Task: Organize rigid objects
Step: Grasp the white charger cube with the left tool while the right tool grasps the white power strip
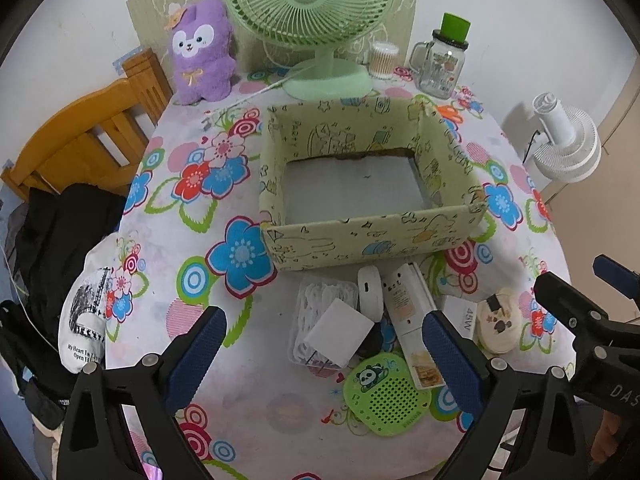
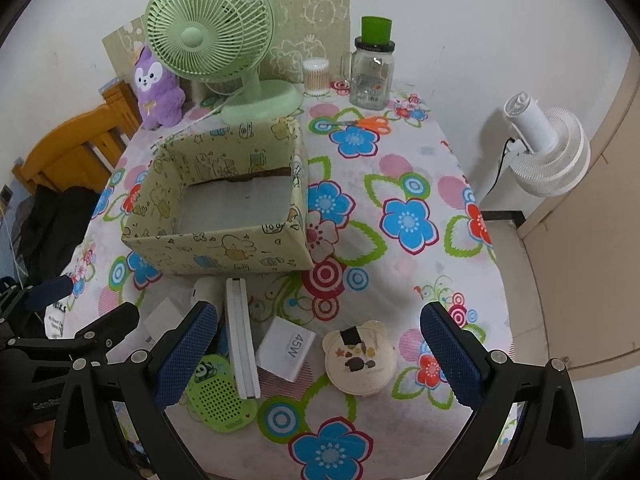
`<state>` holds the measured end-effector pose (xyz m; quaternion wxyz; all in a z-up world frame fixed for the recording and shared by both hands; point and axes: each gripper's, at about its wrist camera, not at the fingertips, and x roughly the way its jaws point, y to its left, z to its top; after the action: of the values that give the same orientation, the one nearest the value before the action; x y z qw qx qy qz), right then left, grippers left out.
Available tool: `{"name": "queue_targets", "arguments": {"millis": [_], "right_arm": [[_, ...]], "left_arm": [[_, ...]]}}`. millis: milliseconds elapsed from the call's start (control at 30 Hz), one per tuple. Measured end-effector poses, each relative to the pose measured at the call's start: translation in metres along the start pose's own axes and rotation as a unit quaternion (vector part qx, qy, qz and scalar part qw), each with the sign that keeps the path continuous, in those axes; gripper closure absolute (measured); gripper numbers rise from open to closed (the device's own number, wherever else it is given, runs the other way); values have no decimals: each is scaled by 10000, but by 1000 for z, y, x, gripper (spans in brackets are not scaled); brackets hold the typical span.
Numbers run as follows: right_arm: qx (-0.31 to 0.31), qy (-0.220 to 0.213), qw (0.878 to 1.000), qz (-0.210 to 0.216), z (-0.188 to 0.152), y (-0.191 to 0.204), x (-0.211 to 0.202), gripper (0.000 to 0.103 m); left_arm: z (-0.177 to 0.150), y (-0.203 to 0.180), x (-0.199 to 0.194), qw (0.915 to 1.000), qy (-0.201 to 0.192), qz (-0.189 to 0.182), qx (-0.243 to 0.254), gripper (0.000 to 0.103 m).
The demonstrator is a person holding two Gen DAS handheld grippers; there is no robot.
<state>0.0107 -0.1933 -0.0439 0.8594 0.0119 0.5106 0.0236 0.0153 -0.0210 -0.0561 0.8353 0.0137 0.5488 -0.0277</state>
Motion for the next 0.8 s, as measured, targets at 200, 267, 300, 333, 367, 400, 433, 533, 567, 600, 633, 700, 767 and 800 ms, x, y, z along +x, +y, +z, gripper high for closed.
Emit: {"name": "queue_targets", "arguments": {"millis": [200,267,300,333,367,400,433,533,567,600,633,700,767,800], "right_arm": [[-45,108,9999,-7,-4,0,15,1],[-69,182,9998,8,-7,2,21,1],[-84,214,9997,15,-8,3,23,1],[-104,247,9996,21,-9,5,27,1],[-122,274,9995,24,-10,6,30,1],[-138,307,9994,29,-10,8,33,1],[-150,337,9993,36,-11,9,36,1],[-180,411,9990,57,-12,13,43,1],[-195,426,9989,68,-12,14,46,1],[-212,447,9988,66,-13,15,49,1],[-219,460,9987,66,-13,15,51,1],[-215,517,9984,80,-14,17,57,1],[-210,561,9982,97,-13,18,61,1],[-212,586,9980,101,-14,19,63,1]], "left_arm": [[-4,1,18,9998,173,10,3,5],[-6,2,24,9997,234,2,-15,5],[-7,2,28,9996,278,-8,-18,5],[-7,3,32,9995,310,-13,-15,5],[-8,3,35,9995,329,-16,-3,6],[-9,4,38,9994,355,-13,19,6],[-10,4,41,9992,391,-5,54,8],[-12,3,47,9989,419,-20,202,8],[-12,2,50,9988,423,1,255,8],[-13,1,53,9985,431,35,323,8],[-14,0,55,9984,437,66,366,9],[-15,0,59,9981,454,87,408,9],[-16,0,64,9978,510,80,411,9],[-16,1,65,9976,545,67,412,9]]}}
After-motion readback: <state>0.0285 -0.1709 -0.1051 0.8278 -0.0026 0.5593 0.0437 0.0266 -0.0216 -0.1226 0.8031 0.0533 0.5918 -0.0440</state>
